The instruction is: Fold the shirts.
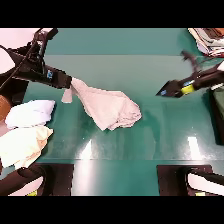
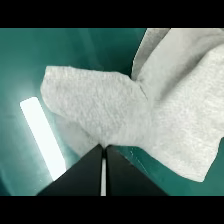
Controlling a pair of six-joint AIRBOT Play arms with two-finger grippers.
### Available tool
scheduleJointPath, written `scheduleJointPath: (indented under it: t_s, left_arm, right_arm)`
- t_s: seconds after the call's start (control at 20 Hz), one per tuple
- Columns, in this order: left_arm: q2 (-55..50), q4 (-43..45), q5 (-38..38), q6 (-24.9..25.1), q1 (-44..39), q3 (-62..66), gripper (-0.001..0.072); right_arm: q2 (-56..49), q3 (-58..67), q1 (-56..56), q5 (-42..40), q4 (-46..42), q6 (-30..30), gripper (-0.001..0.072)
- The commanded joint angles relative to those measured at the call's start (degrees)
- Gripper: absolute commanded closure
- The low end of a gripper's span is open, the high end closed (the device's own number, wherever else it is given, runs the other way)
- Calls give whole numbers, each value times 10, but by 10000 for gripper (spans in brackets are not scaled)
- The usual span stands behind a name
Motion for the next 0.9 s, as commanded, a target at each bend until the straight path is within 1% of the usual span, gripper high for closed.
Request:
scheduleJointPath:
  t_s: [0.0, 0.15, 0.25, 0.4, 0.45, 0.55, 0.6, 0.65, 0.7, 0.8, 0.85]
  left_arm:
    - [3, 2, 2, 0, 3, 5, 685]
    - [3, 3, 1, 0, 3, 5, 685]
    - [3, 2, -3, 0, 3, 5, 685]
    - [3, 3, -2, 1, 3, 5, 684]
    - [3, 3, -1, 1, 3, 5, 685]
    - [3, 3, -2, 1, 3, 5, 684]
    - [3, 3, -2, 1, 3, 5, 685]
    - [3, 3, -2, 1, 3, 5, 685]
    - [3, 3, -3, 1, 3, 5, 685]
    - [5, 7, -2, 1, 3, 6, 685]
    - [10, 20, -2, 1, 3, 12, 685]
  right_arm:
    - [-36, -104, 57, -84, 50, -27, 206]
    - [-87, -110, 102, -158, 49, -28, 207]
    - [-116, -87, 115, -194, 49, -28, 208]
    - [-162, -38, 122, -191, 61, -28, 219]
    - [-178, -21, 127, -176, 61, -28, 270]
    - [-205, 10, 140, -156, 57, -28, 305]
    - [-213, 24, 145, -153, 57, -31, 460]
    - [-219, 36, 152, -153, 57, -40, 645]
    - [-219, 45, 156, -158, 56, -48, 697]
    - [-217, 73, 156, -158, 54, -48, 699]
    - [-209, 93, 150, -153, 39, -47, 699]
